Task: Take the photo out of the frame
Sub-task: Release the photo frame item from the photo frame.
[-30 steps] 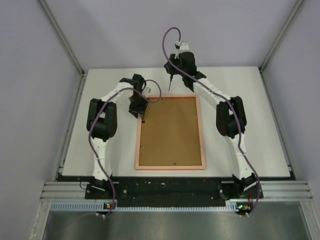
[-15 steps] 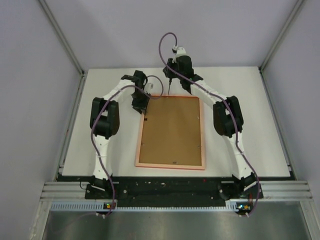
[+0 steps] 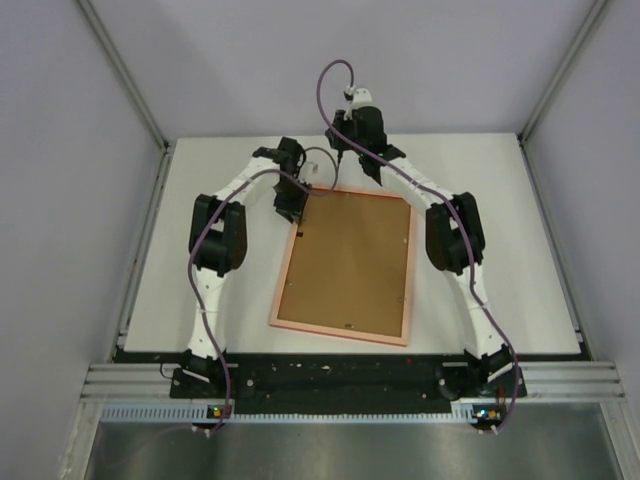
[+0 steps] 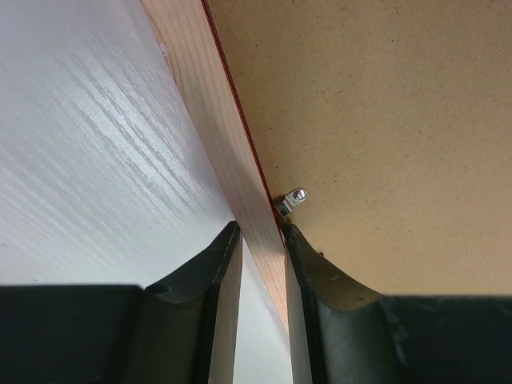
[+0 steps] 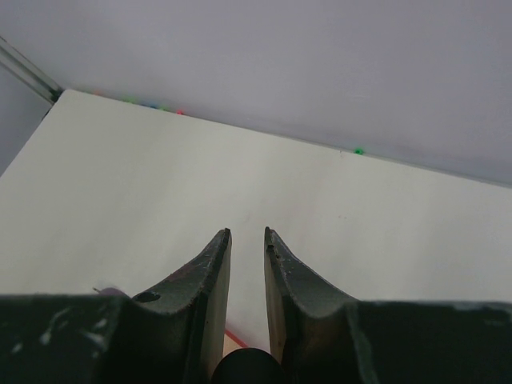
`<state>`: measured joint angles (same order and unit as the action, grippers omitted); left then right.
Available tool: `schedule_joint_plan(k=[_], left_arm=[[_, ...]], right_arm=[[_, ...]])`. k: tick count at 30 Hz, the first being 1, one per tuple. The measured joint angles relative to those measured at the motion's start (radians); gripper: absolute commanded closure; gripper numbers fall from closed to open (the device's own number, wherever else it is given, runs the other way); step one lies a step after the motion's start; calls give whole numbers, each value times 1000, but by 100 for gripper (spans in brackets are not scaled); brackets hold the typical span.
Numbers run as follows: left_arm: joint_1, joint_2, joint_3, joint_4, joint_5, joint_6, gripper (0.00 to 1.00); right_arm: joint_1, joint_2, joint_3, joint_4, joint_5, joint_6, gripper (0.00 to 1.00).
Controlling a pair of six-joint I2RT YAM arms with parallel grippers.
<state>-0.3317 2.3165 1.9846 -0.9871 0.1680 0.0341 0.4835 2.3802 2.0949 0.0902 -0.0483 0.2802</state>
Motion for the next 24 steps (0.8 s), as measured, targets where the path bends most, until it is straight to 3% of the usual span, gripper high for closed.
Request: schedule_joint_plan(k=[9,24], left_arm=[[-5,4,7,3,-2,6,62],[-4,-8,-17,18,-23,6,48]], right_arm=[[0,3,1,-12,31,-18,100],[38,3,0,-73,234,-15,100]])
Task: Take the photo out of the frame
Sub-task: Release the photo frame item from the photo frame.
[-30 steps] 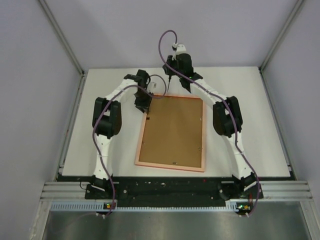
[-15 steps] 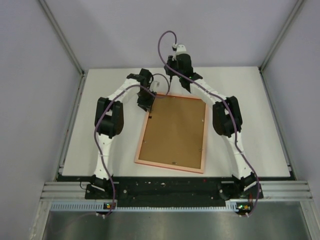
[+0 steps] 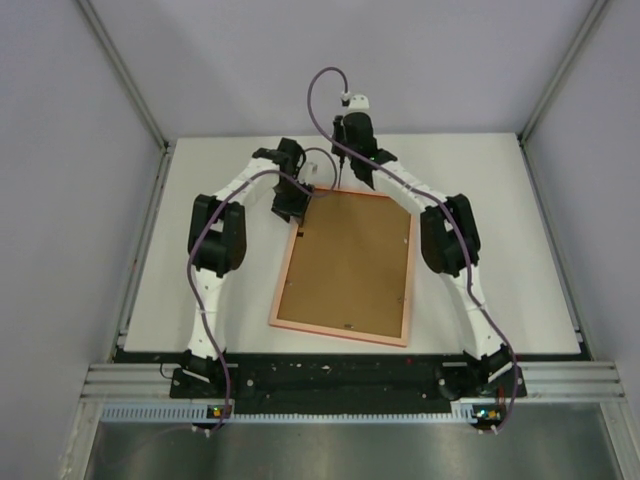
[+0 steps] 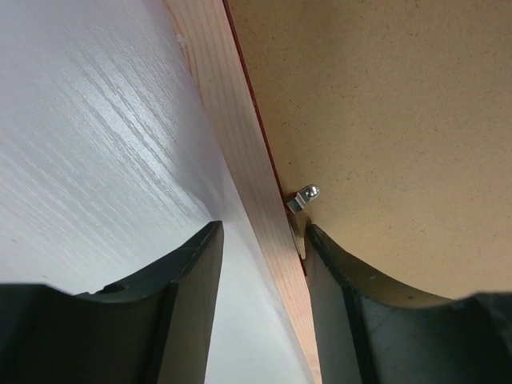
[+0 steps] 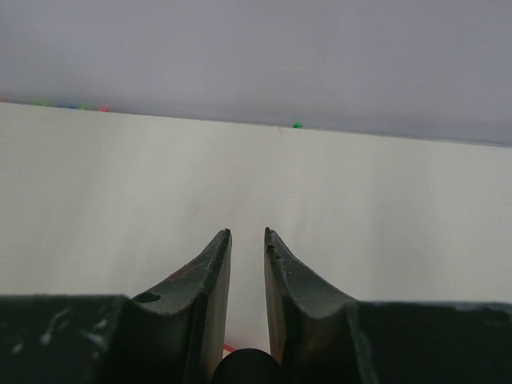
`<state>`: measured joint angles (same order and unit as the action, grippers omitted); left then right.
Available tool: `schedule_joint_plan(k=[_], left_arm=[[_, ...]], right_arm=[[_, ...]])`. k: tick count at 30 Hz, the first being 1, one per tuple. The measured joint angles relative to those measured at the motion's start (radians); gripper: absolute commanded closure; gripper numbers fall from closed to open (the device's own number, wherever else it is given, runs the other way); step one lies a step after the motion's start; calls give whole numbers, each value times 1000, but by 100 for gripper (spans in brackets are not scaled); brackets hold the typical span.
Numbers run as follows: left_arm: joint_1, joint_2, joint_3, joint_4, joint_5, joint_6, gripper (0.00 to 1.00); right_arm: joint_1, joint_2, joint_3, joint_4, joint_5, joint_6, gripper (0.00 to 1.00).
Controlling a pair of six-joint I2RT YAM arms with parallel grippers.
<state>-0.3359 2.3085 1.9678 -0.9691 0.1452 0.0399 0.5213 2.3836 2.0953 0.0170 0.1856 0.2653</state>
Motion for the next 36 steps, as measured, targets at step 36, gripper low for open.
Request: schedule_joint_plan(k=[36], left_arm=[[0,-28,-48,0,37,-1,62]], right_arm=[[16,50,-1,-7,283,8,100]])
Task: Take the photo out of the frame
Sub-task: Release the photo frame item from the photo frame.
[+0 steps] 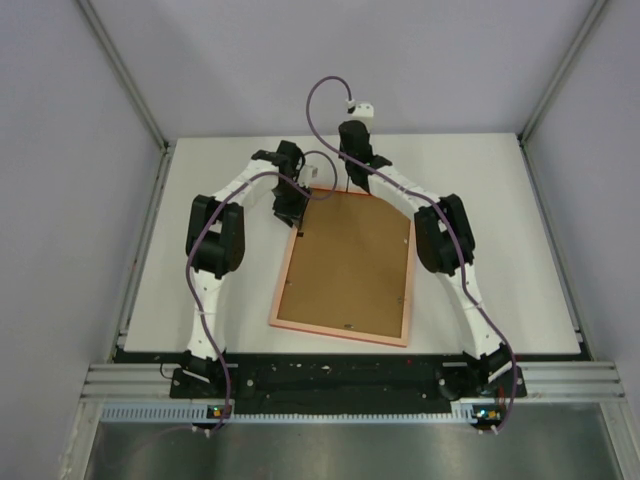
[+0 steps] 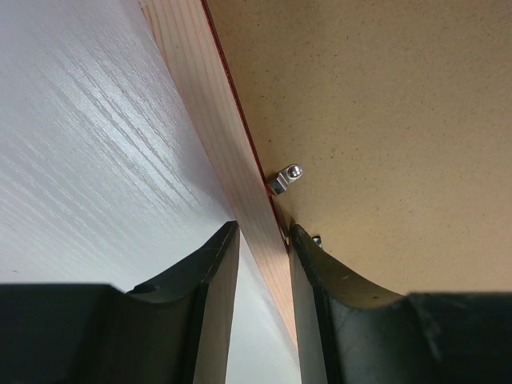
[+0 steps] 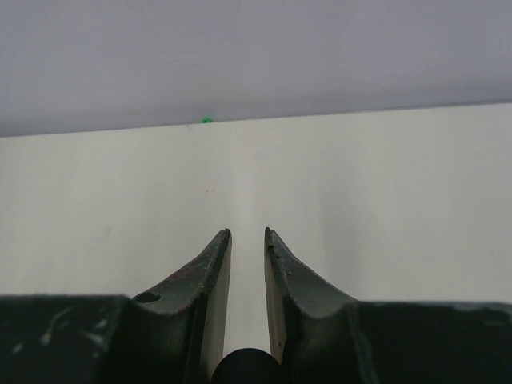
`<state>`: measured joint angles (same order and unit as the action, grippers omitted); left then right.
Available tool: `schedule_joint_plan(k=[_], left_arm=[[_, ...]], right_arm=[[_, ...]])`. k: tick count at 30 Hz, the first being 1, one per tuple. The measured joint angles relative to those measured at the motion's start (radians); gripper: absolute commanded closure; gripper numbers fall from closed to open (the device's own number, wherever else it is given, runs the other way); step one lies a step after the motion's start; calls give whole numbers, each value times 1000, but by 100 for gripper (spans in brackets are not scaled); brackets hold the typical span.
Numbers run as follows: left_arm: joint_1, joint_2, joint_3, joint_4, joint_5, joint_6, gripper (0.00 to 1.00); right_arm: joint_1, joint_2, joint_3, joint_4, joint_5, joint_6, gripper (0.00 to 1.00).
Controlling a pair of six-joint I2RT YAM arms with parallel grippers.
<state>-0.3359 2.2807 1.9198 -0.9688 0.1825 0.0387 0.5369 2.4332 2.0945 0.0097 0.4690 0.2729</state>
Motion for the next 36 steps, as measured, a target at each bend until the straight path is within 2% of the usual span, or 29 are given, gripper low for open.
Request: schedule_joint_plan(k=[29,36], left_arm=[[1,0,-4,0,5,-11,66],[2,-1,-6,2,-1,-19,69]], right_arm=[[11,11,-8,5,58,0,100],[17,11,-8,5,90,0,100]])
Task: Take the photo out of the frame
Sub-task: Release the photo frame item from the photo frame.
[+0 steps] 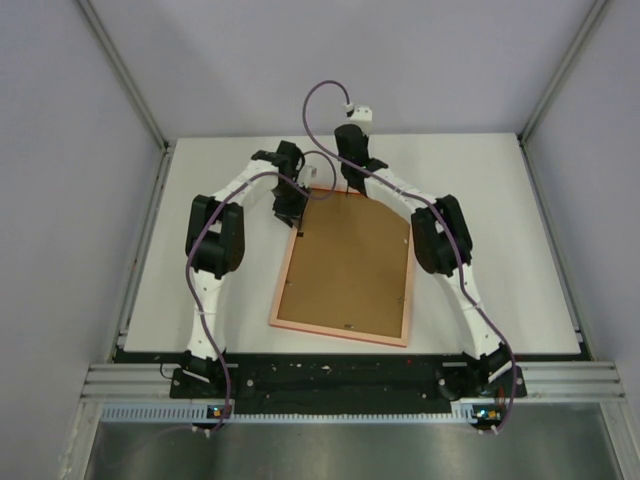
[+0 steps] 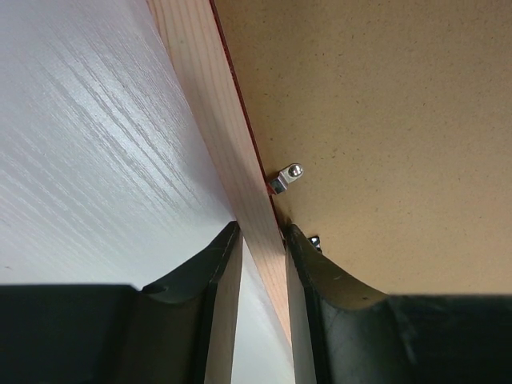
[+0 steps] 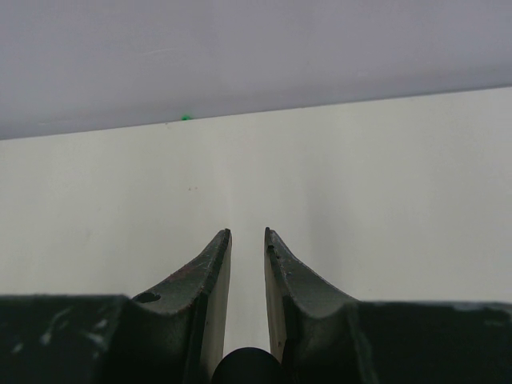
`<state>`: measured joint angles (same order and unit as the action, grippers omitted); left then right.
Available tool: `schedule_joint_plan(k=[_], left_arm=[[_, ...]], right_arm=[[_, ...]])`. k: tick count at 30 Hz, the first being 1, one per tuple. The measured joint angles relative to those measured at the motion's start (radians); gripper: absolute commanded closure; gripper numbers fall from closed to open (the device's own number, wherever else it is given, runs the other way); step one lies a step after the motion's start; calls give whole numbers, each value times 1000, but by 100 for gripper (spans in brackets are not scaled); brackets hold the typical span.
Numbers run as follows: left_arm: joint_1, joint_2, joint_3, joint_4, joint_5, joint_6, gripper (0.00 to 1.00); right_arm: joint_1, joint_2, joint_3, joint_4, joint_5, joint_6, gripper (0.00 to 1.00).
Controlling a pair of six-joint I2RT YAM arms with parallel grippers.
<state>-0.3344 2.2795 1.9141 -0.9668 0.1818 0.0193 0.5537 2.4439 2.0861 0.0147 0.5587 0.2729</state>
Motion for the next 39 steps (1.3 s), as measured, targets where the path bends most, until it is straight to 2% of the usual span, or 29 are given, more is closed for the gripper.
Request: schedule_joint_plan(k=[25,39], left_arm=[[0,-13,-17,11,-68,-76,77],[-1,-26,-42,34,-78,-107,78]], right_arm=[[38,0,0,1,203,-18,100],[41,0,0,-21,298,-35,100]])
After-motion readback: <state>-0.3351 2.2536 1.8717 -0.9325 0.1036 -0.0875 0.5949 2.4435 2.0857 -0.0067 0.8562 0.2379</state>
